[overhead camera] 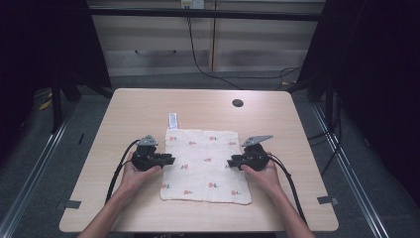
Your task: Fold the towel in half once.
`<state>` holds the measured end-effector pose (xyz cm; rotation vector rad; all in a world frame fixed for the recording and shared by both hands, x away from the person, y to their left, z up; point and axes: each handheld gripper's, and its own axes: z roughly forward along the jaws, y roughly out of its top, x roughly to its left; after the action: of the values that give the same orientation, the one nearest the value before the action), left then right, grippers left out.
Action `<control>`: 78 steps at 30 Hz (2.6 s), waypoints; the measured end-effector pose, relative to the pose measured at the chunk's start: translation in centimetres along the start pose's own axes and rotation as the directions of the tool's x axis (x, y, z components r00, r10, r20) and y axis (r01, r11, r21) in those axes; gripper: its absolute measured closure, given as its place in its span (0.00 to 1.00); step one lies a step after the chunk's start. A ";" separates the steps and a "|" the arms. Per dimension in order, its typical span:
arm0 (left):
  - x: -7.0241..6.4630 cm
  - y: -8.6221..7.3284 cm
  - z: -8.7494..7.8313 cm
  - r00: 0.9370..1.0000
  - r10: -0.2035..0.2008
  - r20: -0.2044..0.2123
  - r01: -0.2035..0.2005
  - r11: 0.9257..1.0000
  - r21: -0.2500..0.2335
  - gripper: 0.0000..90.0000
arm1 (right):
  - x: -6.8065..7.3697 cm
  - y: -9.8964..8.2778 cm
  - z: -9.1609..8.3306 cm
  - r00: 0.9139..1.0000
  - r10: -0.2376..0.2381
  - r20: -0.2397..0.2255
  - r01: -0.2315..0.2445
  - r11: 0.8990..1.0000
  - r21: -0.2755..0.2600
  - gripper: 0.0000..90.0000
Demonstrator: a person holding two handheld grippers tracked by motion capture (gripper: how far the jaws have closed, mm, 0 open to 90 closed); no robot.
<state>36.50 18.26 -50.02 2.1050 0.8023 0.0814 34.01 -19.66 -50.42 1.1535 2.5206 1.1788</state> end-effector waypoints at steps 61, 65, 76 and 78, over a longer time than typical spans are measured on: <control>-3.6 -3.7 -1.9 0.994 0.078 0.078 -0.080 0.997 0.021 0.81 | -6.0 2.5 0.7 0.990 0.099 0.105 -0.100 0.995 0.002 0.77; -3.6 -3.7 -1.9 0.994 0.073 0.085 -0.075 0.997 0.021 0.79 | -5.5 2.4 0.8 0.994 0.072 0.080 -0.073 0.997 0.012 0.90; -3.5 -3.2 -2.2 0.995 0.083 0.063 -0.084 0.996 0.011 0.69 | -5.7 2.5 0.0 0.993 0.111 0.039 -0.108 0.992 -0.071 0.98; -2.9 -2.5 -2.7 0.995 0.059 0.074 -0.058 0.998 -0.026 0.67 | -5.7 2.5 0.0 0.993 0.108 0.038 -0.105 0.992 -0.070 0.98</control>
<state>31.99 19.57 -49.50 2.0963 0.6918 0.0427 39.51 -22.61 -49.71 1.2963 2.3958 1.2410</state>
